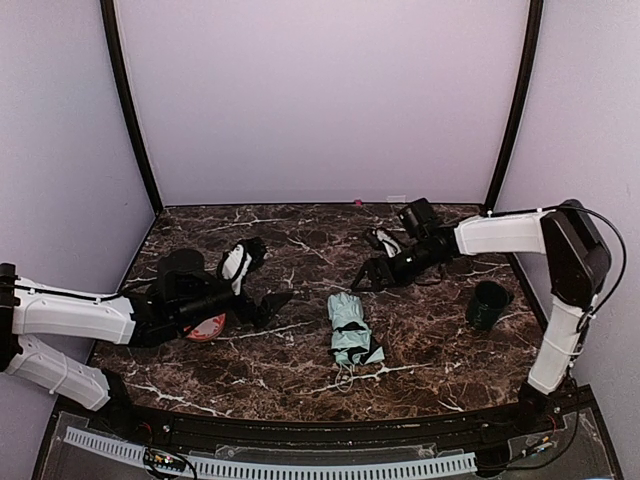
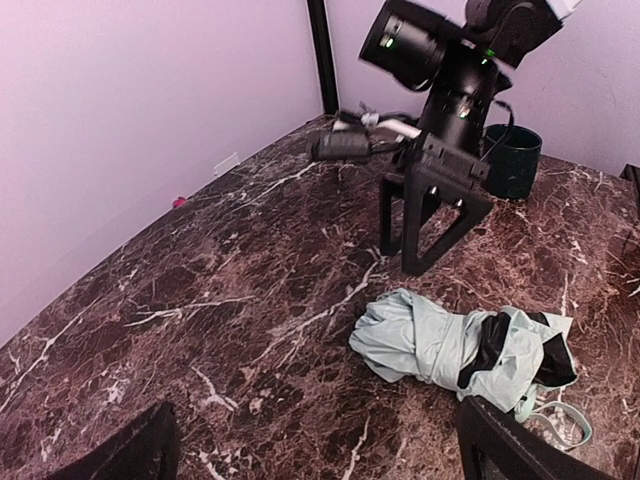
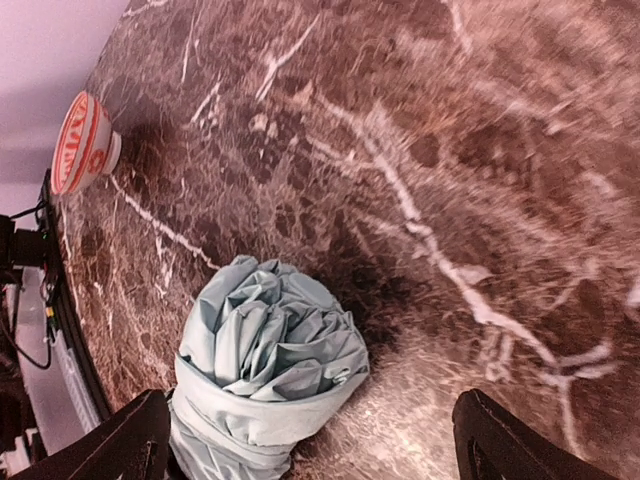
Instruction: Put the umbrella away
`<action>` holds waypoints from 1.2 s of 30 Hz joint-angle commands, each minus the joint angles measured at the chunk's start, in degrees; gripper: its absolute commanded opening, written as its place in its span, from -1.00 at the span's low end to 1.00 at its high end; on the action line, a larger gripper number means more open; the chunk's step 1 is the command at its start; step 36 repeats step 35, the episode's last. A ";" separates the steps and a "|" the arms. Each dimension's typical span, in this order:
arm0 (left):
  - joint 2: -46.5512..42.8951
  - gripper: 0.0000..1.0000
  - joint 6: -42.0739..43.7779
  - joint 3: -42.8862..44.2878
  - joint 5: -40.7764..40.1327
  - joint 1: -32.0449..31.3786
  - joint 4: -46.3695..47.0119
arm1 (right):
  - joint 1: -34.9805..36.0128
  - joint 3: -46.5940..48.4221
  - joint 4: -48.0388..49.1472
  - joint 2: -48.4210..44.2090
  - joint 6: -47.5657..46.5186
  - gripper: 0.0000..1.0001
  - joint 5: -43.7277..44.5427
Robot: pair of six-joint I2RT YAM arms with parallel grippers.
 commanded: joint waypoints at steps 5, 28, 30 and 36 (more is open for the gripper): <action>0.63 0.98 -4.06 6.72 -5.80 6.82 -8.76 | -8.24 -5.63 6.52 -19.48 0.99 0.99 23.77; 0.71 0.98 -9.99 -10.12 -26.64 41.88 12.26 | -32.31 -42.79 44.21 -42.85 8.66 0.99 59.08; 1.97 0.98 -9.15 -11.63 -26.72 42.08 14.38 | -32.28 -43.47 44.60 -41.92 8.63 0.99 58.89; 5.57 0.98 -6.78 -15.08 -26.61 42.51 22.96 | -32.31 -44.98 46.47 -41.51 7.29 0.99 58.36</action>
